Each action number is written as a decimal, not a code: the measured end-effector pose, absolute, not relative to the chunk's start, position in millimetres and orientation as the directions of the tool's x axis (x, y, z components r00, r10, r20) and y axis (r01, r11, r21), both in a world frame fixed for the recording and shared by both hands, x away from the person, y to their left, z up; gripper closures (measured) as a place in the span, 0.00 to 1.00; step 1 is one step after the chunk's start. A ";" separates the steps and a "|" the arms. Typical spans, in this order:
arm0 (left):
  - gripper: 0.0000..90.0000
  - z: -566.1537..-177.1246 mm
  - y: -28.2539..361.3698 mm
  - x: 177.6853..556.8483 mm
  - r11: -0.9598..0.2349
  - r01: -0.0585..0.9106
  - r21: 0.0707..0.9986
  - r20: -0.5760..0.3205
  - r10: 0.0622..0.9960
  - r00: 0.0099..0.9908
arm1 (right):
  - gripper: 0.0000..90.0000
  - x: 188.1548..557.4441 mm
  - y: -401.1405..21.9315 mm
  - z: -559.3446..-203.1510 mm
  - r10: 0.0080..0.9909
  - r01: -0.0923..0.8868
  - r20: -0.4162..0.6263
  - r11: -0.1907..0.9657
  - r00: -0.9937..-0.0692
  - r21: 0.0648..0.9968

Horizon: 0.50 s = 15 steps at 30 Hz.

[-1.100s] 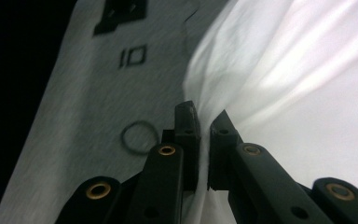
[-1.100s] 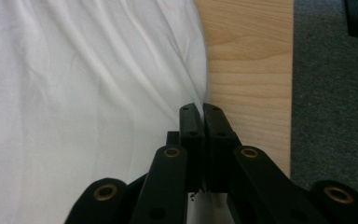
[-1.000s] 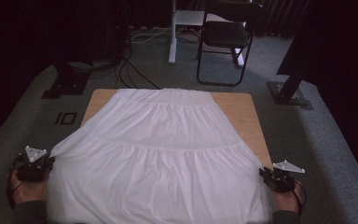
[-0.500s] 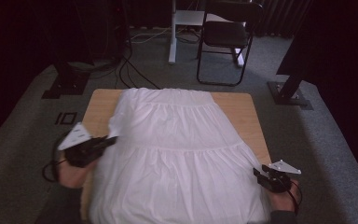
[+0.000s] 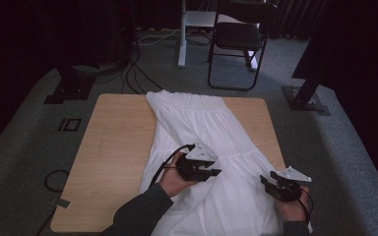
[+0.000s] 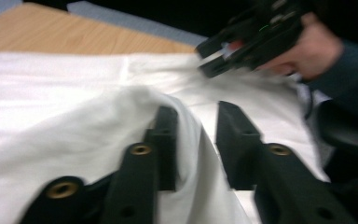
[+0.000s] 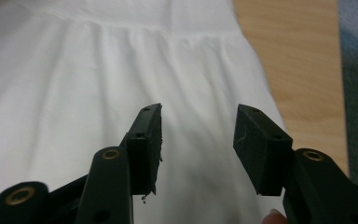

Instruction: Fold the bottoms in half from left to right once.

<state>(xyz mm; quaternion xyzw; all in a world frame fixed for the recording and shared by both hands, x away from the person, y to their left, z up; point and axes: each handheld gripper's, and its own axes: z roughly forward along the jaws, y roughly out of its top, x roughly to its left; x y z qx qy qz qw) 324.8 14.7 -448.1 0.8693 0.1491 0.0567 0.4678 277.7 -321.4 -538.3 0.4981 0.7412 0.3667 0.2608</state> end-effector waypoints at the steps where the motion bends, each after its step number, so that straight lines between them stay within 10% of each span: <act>1: 0.72 -449.0 20.1 328.0 -0.492 0.232 0.839 -0.072 0.322 0.944 | 0.54 277.5 -316.4 -535.0 0.926 0.541 -0.024 0.242 -0.378 0.805; 15: 0.58 -480.1 174.0 321.1 -0.456 0.416 0.787 0.049 0.719 0.694 | 0.46 292.1 -223.4 -487.4 0.817 0.439 0.014 0.295 -0.577 0.849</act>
